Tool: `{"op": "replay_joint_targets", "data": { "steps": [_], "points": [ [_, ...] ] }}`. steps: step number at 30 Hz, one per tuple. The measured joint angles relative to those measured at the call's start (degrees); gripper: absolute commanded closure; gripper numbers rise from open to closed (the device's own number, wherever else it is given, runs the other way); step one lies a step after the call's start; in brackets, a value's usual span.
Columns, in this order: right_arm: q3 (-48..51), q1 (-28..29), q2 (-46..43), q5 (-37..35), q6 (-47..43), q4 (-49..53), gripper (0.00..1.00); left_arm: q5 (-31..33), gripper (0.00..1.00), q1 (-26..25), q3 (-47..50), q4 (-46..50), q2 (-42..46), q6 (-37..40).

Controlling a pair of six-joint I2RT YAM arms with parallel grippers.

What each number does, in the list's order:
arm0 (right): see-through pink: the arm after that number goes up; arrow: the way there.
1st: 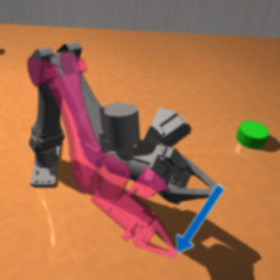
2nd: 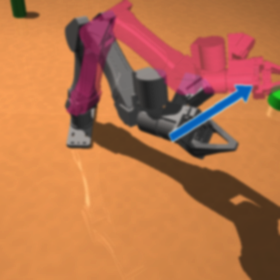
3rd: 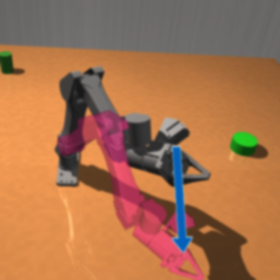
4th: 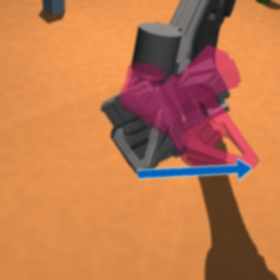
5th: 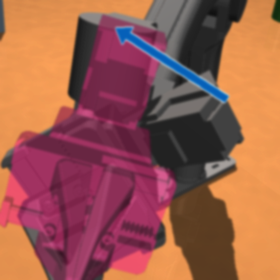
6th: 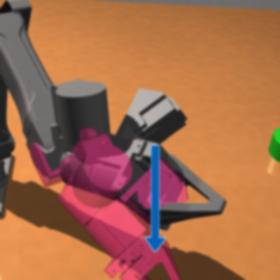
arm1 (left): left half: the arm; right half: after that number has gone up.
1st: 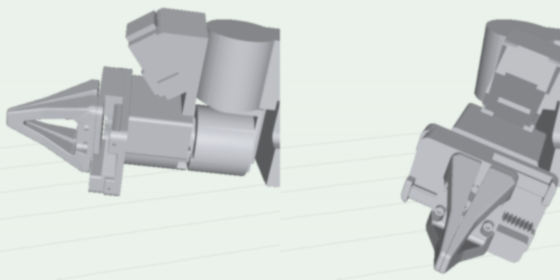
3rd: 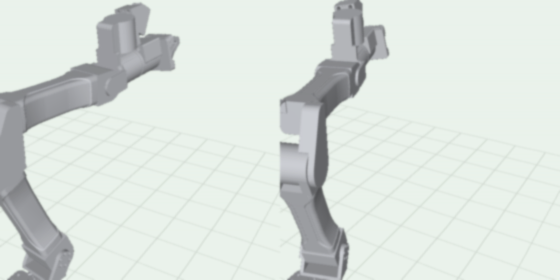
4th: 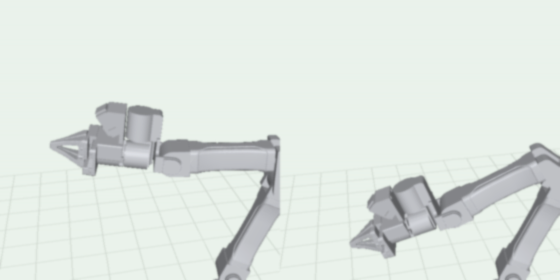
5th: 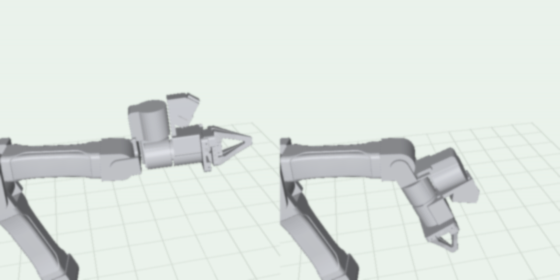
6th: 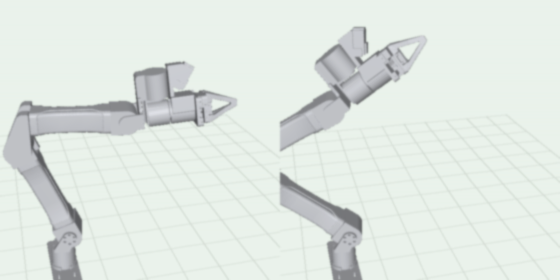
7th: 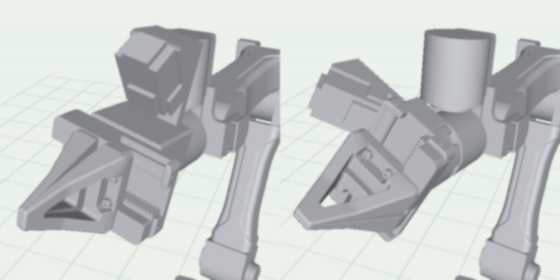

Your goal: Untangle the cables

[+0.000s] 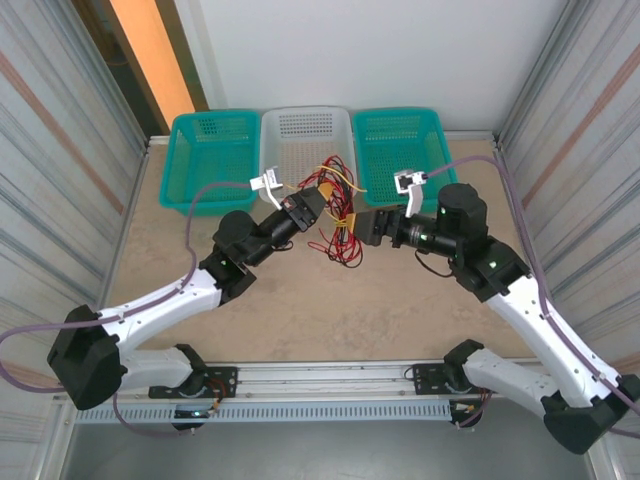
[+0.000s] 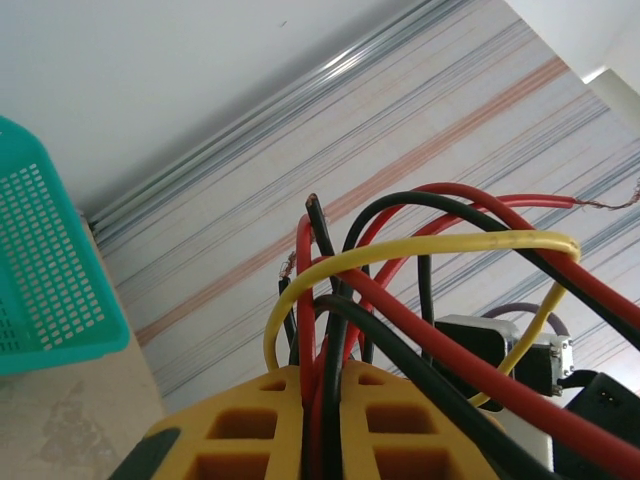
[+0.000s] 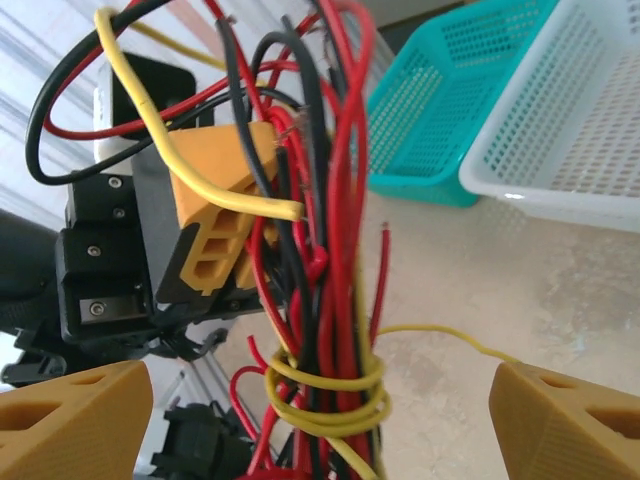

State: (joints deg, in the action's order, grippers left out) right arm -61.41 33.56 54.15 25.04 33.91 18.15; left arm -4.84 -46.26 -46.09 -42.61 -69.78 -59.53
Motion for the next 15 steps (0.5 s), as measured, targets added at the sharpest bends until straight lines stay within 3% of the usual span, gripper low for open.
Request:
{"op": "replay_joint_targets", "data": {
  "steps": [6, 9, 15],
  "points": [
    [-0.85, 0.94, 5.38, 0.96, -1.05, -1.03, 0.25, -0.04, 1.00, 0.00, 0.00, 0.46, 0.00, -0.07],
    [-0.85, 0.94, 6.78, 2.03, -1.42, -1.70, 0.35, -0.07, 1.00, 0.00, 0.02, 0.28, 0.00, -0.28],
    [-0.92, 0.96, 7.76, 5.20, -1.44, -4.39, 0.76, -0.20, 1.00, 0.04, 0.15, -0.90, 0.00, -0.70]
  ]
}}
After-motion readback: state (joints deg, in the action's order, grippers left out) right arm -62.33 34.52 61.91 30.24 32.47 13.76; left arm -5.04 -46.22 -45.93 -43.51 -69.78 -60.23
